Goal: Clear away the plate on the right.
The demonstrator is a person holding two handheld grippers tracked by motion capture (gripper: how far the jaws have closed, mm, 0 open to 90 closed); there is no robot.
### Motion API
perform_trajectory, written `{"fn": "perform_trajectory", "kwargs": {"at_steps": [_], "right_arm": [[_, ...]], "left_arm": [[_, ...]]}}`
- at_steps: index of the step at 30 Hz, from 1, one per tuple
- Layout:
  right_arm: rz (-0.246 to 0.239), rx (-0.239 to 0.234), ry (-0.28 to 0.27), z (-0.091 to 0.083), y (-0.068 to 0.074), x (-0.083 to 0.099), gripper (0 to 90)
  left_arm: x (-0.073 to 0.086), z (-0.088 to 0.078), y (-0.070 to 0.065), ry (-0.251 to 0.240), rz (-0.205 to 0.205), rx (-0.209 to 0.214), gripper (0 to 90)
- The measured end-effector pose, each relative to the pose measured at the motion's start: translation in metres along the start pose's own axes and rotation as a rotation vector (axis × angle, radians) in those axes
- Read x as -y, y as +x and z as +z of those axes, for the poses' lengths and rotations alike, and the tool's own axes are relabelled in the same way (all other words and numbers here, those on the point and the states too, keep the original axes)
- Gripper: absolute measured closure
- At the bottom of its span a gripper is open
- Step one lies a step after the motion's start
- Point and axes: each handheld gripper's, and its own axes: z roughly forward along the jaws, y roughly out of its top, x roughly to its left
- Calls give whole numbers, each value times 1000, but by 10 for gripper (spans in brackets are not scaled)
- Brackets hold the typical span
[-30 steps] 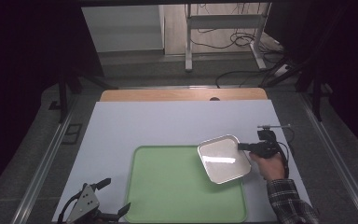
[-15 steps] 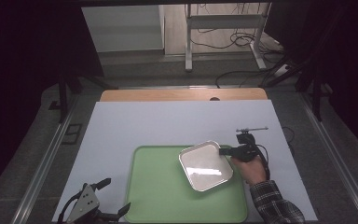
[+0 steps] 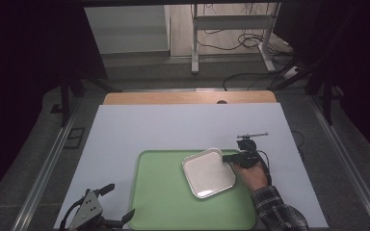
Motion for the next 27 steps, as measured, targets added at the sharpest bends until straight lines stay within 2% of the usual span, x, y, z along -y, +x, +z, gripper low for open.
{"fn": "perform_trajectory", "kwargs": {"at_steps": [4,5,7,8,9,10,11,14,15,16,17,21,23,25,26,27], "right_arm": [[-3,-3,-6,0,-2,0,870],[-32,-3,-8,0,-2,0,819],[-38,-3,-12,-1,-1,0,786],[-64,-12,-27,-5,0,0,705],[-64,-12,-27,-5,0,0,705],[-97,-14,-47,-12,2,-1,650],[-97,-14,-47,-12,2,-1,650],[-154,-23,-70,-20,7,1,599],[-181,-24,-72,-22,10,3,583],[-240,-19,-75,-27,16,6,550],[-240,-19,-75,-27,16,6,550],[-353,3,-99,-34,32,15,447],[-381,8,-108,-38,38,19,433],[-403,-12,-109,-41,43,23,437],[-419,-29,-109,-45,46,27,479],[-419,-29,-109,-45,46,27,479]], "left_arm": [[0,0,0,0,1,0,16],[0,0,0,-1,2,0,16],[0,0,0,-2,2,0,16],[0,0,0,-2,2,0,16],[0,0,0,-2,2,0,16],[0,0,0,-2,2,0,16],[0,0,0,-2,3,0,16],[0,0,0,-3,4,0,16],[0,0,0,-3,5,0,16],[0,0,-1,-3,5,0,16],[0,0,-1,-3,6,0,16],[0,0,-1,-3,6,0,16],[0,0,-1,-3,6,-1,16],[0,0,-1,-3,6,-1,16],[0,0,-1,-3,6,-1,16],[0,0,-1,-3,6,-1,16]]}}
